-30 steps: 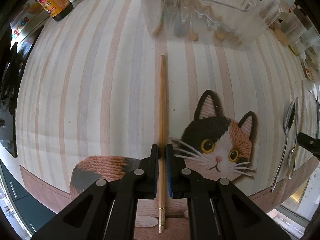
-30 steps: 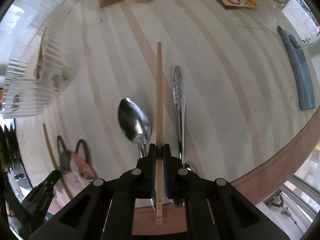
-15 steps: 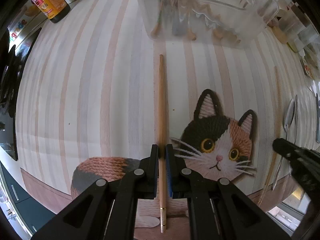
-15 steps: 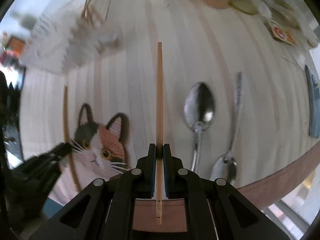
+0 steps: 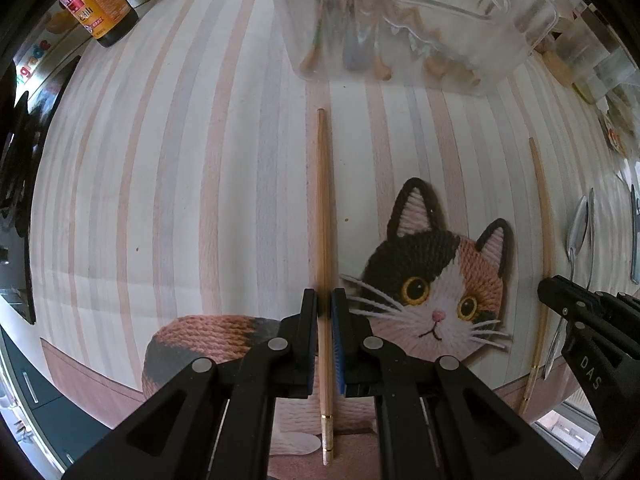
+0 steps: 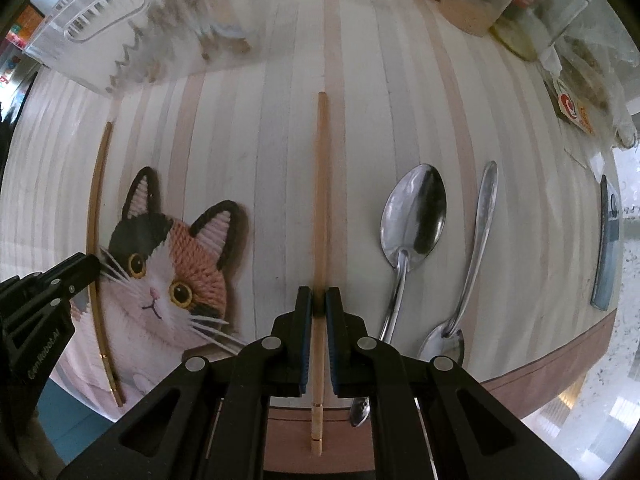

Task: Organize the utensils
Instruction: 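Carry both chopsticks over the clear basket and open both grippers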

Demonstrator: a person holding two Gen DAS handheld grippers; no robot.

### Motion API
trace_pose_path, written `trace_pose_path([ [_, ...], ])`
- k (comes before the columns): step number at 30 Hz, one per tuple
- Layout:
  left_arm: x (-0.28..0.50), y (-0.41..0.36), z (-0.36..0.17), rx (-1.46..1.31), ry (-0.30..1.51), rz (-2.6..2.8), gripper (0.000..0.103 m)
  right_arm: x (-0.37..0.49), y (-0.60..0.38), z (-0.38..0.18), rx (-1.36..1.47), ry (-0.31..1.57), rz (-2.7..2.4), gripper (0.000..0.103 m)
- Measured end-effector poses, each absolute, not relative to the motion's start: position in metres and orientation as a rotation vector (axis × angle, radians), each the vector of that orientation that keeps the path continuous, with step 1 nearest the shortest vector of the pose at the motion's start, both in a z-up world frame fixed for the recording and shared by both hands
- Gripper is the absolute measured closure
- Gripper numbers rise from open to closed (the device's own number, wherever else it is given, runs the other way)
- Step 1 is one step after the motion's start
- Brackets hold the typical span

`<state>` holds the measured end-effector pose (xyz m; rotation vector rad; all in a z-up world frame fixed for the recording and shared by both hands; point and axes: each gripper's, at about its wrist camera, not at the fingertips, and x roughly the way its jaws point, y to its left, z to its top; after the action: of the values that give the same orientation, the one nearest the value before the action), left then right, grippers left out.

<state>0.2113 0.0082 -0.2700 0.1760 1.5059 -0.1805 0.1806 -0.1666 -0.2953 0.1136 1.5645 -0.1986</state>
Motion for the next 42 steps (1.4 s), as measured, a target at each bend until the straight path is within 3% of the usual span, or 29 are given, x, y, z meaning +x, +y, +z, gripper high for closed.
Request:
trace_pose_path([
  [16, 0.197, 0.019, -0.25, 0.208, 1.418, -0.142, 0.099, 0.16, -0.174, -0.269, 0.136, 1.506, -0.216, 0.096],
  [33, 0.216, 0.046, -0.097, 0.076, 1.121, -0.123, 0.099, 0.173, -0.193, -0.145, 0.237, 1.267, -0.117, 0.096],
  [42, 0.282, 0.016, -0.05, -0.027, 1.107, -0.259, 0.099, 0.231, -0.191, -0.087, 0.277, 1.176, 0.006, 0.096],
])
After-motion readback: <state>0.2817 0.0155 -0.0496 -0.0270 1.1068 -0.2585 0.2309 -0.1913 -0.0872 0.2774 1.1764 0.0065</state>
